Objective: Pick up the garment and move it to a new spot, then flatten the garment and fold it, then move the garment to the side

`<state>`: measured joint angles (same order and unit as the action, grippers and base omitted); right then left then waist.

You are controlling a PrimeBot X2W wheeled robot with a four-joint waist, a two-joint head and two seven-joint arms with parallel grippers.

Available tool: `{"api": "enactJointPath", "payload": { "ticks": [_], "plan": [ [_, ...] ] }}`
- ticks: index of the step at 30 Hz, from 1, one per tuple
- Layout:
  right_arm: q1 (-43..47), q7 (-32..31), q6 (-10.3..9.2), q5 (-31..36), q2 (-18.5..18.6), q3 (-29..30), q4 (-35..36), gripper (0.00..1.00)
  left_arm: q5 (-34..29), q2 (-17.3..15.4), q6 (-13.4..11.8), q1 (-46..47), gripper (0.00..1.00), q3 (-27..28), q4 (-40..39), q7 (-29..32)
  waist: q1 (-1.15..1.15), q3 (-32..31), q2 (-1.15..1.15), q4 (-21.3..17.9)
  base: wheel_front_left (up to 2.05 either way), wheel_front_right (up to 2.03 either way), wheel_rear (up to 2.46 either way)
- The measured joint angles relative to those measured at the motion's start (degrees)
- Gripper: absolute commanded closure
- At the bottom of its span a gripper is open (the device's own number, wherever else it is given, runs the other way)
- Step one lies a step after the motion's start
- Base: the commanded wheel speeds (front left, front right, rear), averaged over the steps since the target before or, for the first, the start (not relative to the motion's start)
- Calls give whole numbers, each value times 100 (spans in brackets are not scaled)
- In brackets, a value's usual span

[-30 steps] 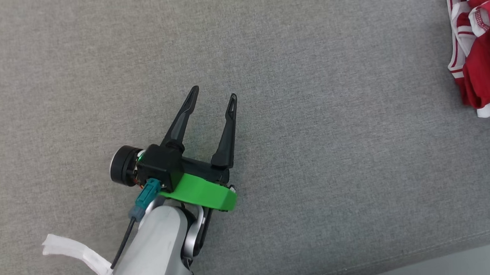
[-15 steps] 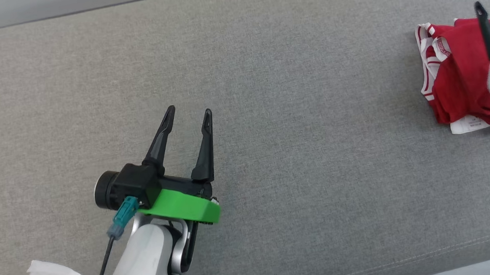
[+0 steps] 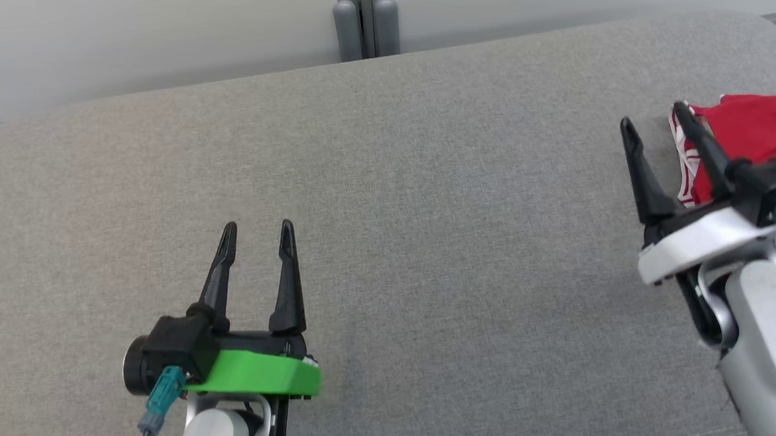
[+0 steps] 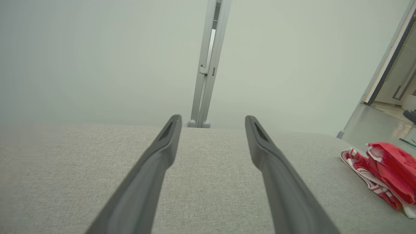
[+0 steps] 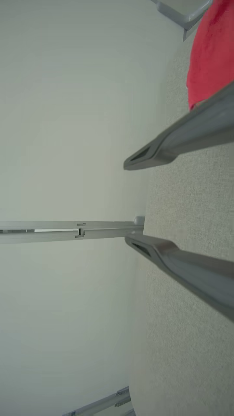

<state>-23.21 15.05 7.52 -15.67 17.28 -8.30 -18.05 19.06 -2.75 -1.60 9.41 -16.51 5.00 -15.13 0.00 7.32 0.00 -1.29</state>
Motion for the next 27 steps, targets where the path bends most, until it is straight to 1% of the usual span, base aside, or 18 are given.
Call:
{"api": "enactJointPath", "payload": {
  "ticks": [2,6,9,12,15,22,27],
  "plan": [
    [422,1,0,289,-288,188,271,0,-1,-1,0,-135,0,64,0,0,0,-113,0,76,0,0,0],
    [1074,0,0,577,-884,471,632,0,-43,-1,8,-360,0,164,29,0,0,-298,0,215,0,0,0],
    [1382,1,0,701,-1126,581,857,0,-196,0,0,-492,0,263,189,0,0,-393,0,303,0,0,0],
    [1557,1,-1,742,-1250,749,979,0,-199,-3,11,-531,0,335,224,0,0,-445,0,367,0,0,0],
    [1600,1,-1,794,-1319,784,1059,0,-227,-3,52,-538,0,350,224,0,0,-453,0,385,0,0,0],
    [1629,1,-1,831,-1382,853,1126,0,-248,-3,49,-539,0,392,201,0,0,-461,0,369,0,0,0],
    [1666,1,-1,833,-1404,857,1135,0,-247,-3,-21,-547,0,403,147,0,0,-472,0,364,0,0,0]
  ]
}}
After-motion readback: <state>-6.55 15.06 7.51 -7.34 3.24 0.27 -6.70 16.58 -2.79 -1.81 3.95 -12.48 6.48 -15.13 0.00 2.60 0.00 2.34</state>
